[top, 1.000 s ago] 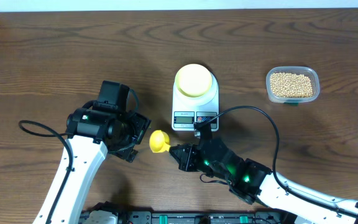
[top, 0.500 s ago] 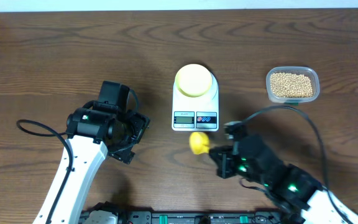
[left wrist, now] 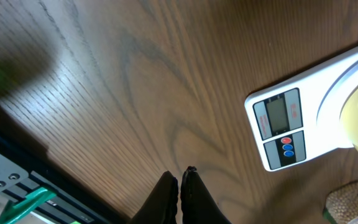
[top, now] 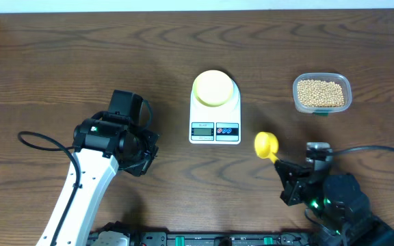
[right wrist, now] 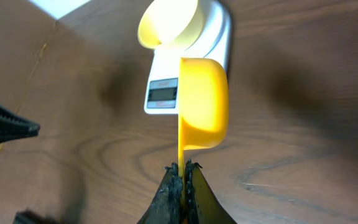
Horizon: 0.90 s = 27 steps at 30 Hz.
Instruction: Scoop item into bowl and weigh 50g on scale
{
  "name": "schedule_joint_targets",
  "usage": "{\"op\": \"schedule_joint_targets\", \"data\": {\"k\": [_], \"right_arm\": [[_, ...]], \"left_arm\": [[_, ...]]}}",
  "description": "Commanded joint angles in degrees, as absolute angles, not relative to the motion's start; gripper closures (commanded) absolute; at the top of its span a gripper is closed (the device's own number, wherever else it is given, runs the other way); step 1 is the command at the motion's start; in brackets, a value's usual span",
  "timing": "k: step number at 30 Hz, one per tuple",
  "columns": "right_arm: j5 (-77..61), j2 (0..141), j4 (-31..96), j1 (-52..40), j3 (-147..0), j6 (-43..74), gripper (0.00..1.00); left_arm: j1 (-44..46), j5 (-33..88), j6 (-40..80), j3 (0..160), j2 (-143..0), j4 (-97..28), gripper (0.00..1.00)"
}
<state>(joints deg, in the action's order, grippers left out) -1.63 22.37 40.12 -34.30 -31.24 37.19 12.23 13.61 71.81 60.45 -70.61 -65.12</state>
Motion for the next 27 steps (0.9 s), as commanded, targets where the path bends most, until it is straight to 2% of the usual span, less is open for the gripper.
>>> {"op": "schedule_joint_targets", "data": {"k": [1, 4, 7, 12, 17, 27], "right_arm": [[2.3, 20.2, 41.5, -33.6, -31.8, 35.9, 0.99], [4.3, 20.1, 42.0, -33.6, -31.8, 35.9, 0.99], [7.7, 20.1, 41.9, -33.6, -31.8, 35.9, 0.99], [10.2, 20.1, 41.8, -33.6, -31.8, 36.2, 0.99], [11.0, 20.1, 41.8, -33.6, -31.8, 36.2, 0.99], [12.2, 20.1, 41.8, -33.6, -31.8, 36.1, 0.99]], "left_arm": [[12.4, 14.0, 68.9, 60.2, -70.4, -63.7, 0.93], [14.6, 15.0, 61.2, 60.2, -70.4, -57.1, 0.93], [20.6, 13.3, 54.9, 60.2, -70.8, -49.5, 0.93], [28.9, 6.7, 54.9, 60.2, -73.8, -45.3, 0.92], [34.5, 5.3, 54.9, 60.2, -79.9, -39.3, 0.93], [38.4, 5.5, 55.4, 60.2, -94.4, -27.6, 0.93]]}}
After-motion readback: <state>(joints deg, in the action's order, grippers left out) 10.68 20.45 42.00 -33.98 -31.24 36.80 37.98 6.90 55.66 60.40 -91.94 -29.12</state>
